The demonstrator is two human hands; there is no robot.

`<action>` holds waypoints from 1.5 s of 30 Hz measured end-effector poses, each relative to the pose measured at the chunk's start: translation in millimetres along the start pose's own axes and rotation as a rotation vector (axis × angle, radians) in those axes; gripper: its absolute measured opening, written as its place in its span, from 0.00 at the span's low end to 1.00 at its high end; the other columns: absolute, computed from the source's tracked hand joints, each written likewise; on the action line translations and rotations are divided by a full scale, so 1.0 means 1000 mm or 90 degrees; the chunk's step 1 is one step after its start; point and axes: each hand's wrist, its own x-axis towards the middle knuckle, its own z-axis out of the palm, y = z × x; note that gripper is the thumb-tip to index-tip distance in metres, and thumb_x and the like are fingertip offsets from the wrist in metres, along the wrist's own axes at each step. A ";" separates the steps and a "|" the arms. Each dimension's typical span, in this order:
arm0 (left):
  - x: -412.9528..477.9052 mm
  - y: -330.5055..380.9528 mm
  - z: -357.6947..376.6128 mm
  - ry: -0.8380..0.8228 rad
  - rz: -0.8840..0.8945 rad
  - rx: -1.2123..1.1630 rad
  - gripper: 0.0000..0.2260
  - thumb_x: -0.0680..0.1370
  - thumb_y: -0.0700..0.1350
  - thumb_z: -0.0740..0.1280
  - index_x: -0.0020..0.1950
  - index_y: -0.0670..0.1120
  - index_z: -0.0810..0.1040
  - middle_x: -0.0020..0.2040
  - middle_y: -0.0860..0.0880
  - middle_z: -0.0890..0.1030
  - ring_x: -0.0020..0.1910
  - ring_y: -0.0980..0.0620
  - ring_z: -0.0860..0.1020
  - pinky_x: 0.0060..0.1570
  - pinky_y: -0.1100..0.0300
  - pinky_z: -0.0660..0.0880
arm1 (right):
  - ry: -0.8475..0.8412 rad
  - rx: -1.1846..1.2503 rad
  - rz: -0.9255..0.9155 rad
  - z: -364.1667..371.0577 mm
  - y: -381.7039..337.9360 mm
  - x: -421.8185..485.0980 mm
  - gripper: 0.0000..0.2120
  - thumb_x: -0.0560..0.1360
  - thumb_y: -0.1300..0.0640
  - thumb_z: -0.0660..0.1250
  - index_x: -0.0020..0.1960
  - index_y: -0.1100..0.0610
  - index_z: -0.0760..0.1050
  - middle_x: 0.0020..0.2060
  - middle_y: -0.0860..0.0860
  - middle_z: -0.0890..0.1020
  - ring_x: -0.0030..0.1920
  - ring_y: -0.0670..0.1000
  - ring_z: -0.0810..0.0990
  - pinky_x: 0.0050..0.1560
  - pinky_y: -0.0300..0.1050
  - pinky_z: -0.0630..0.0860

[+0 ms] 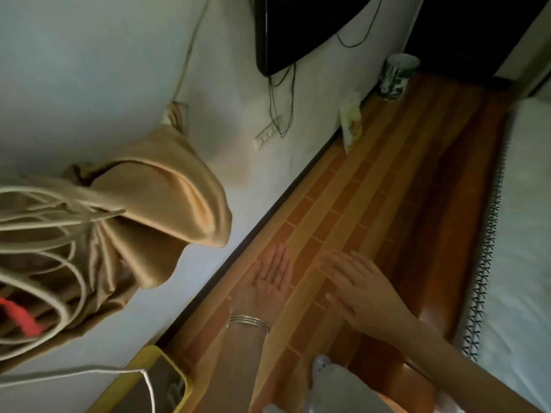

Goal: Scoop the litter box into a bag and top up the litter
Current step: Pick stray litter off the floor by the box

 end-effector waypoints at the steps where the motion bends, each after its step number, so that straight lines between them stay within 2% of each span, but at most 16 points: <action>1: 0.012 -0.007 0.010 -0.008 -0.013 -0.008 0.17 0.81 0.43 0.53 0.54 0.35 0.78 0.61 0.40 0.78 0.64 0.44 0.73 0.63 0.49 0.67 | 0.002 -0.006 0.004 -0.004 0.015 0.003 0.23 0.76 0.48 0.60 0.69 0.53 0.67 0.69 0.52 0.69 0.71 0.51 0.64 0.68 0.55 0.64; 6: 0.056 -0.040 0.064 -0.012 -0.029 0.035 0.16 0.81 0.43 0.55 0.55 0.35 0.78 0.58 0.39 0.80 0.60 0.43 0.75 0.66 0.50 0.66 | 0.024 -0.014 0.044 -0.027 0.081 0.015 0.23 0.78 0.44 0.52 0.69 0.52 0.67 0.69 0.51 0.70 0.70 0.51 0.66 0.68 0.56 0.65; 11: 0.096 -0.059 0.107 -0.020 -0.034 0.074 0.16 0.81 0.43 0.55 0.57 0.36 0.77 0.57 0.39 0.80 0.57 0.43 0.77 0.56 0.48 0.73 | 0.039 -0.005 0.090 -0.041 0.132 0.027 0.23 0.77 0.45 0.56 0.71 0.51 0.64 0.70 0.51 0.67 0.71 0.51 0.63 0.69 0.57 0.64; 14: 0.123 -0.068 0.130 -0.018 -0.052 0.083 0.16 0.81 0.44 0.54 0.55 0.35 0.77 0.55 0.38 0.81 0.57 0.42 0.76 0.60 0.49 0.69 | 0.051 0.001 0.112 -0.045 0.158 0.037 0.23 0.77 0.45 0.57 0.70 0.51 0.65 0.70 0.51 0.67 0.71 0.51 0.64 0.69 0.56 0.63; 17: 0.157 -0.074 0.150 -0.027 -0.073 0.096 0.15 0.81 0.43 0.54 0.56 0.35 0.77 0.56 0.38 0.81 0.57 0.43 0.77 0.63 0.49 0.68 | 0.058 0.001 0.138 -0.045 0.187 0.048 0.24 0.78 0.42 0.51 0.71 0.51 0.64 0.70 0.50 0.67 0.72 0.50 0.62 0.72 0.52 0.56; 23: 0.232 -0.079 0.201 -0.016 -0.120 0.136 0.18 0.82 0.44 0.51 0.60 0.35 0.76 0.60 0.39 0.79 0.61 0.43 0.75 0.54 0.47 0.72 | 0.057 0.004 0.213 -0.046 0.260 0.085 0.25 0.79 0.39 0.46 0.71 0.48 0.62 0.70 0.48 0.67 0.71 0.47 0.62 0.71 0.50 0.53; 24: 0.246 -0.078 0.211 0.000 -0.142 0.121 0.20 0.82 0.44 0.50 0.59 0.33 0.76 0.61 0.38 0.78 0.61 0.43 0.74 0.56 0.48 0.72 | 0.056 0.004 0.229 -0.048 0.273 0.093 0.24 0.79 0.39 0.46 0.71 0.48 0.61 0.70 0.48 0.68 0.71 0.47 0.62 0.71 0.49 0.52; 26: 0.277 -0.075 0.227 -0.031 -0.279 -0.051 0.23 0.82 0.43 0.46 0.61 0.27 0.71 0.65 0.39 0.75 0.63 0.43 0.73 0.63 0.51 0.69 | 0.052 0.008 0.262 -0.054 0.300 0.110 0.24 0.79 0.39 0.46 0.72 0.47 0.60 0.69 0.47 0.68 0.71 0.46 0.61 0.71 0.47 0.51; 27: 0.290 -0.075 0.241 -0.029 -0.308 -0.059 0.24 0.82 0.42 0.45 0.62 0.25 0.69 0.65 0.40 0.75 0.63 0.43 0.72 0.64 0.52 0.67 | 0.051 0.004 0.273 -0.058 0.313 0.119 0.24 0.79 0.39 0.46 0.72 0.47 0.59 0.69 0.47 0.68 0.71 0.45 0.61 0.71 0.46 0.50; 29: 0.316 -0.073 0.265 -0.015 -0.220 0.109 0.25 0.82 0.44 0.46 0.55 0.27 0.76 0.61 0.37 0.77 0.61 0.41 0.73 0.64 0.50 0.66 | 0.059 -0.019 0.277 -0.066 0.339 0.138 0.24 0.80 0.39 0.45 0.72 0.48 0.59 0.68 0.47 0.69 0.70 0.46 0.61 0.71 0.44 0.48; 31: 0.342 -0.073 0.291 -0.048 -0.182 0.141 0.24 0.82 0.45 0.48 0.51 0.32 0.80 0.57 0.37 0.80 0.59 0.42 0.75 0.60 0.49 0.68 | 0.064 -0.027 0.281 -0.074 0.364 0.155 0.25 0.80 0.40 0.44 0.72 0.48 0.59 0.68 0.47 0.69 0.70 0.46 0.62 0.71 0.44 0.49; 33: 0.364 -0.075 0.317 -0.087 -0.172 0.164 0.21 0.82 0.45 0.50 0.55 0.35 0.79 0.57 0.39 0.80 0.57 0.44 0.77 0.56 0.48 0.71 | 0.081 -0.027 0.289 -0.080 0.388 0.170 0.25 0.80 0.40 0.44 0.72 0.49 0.59 0.68 0.48 0.69 0.71 0.47 0.62 0.71 0.46 0.51; 36: 0.393 -0.081 0.345 -0.105 -0.171 0.193 0.16 0.82 0.43 0.52 0.60 0.37 0.76 0.57 0.40 0.80 0.57 0.45 0.78 0.55 0.48 0.72 | 0.114 -0.026 0.284 -0.087 0.420 0.189 0.24 0.79 0.41 0.47 0.71 0.50 0.61 0.69 0.48 0.68 0.72 0.48 0.62 0.71 0.48 0.55; 39: 0.423 -0.089 0.365 -0.113 -0.178 0.206 0.16 0.82 0.43 0.53 0.59 0.37 0.76 0.58 0.40 0.80 0.58 0.45 0.77 0.56 0.49 0.72 | 0.128 -0.018 0.289 -0.088 0.449 0.200 0.24 0.79 0.43 0.51 0.72 0.50 0.62 0.70 0.48 0.67 0.72 0.48 0.61 0.71 0.51 0.59; 45: 0.492 -0.127 0.400 -0.101 -0.206 0.228 0.16 0.81 0.43 0.54 0.60 0.36 0.75 0.59 0.40 0.79 0.60 0.44 0.77 0.56 0.49 0.72 | 0.123 -0.017 0.291 -0.079 0.523 0.212 0.22 0.77 0.46 0.56 0.70 0.53 0.65 0.68 0.51 0.70 0.70 0.50 0.65 0.69 0.51 0.63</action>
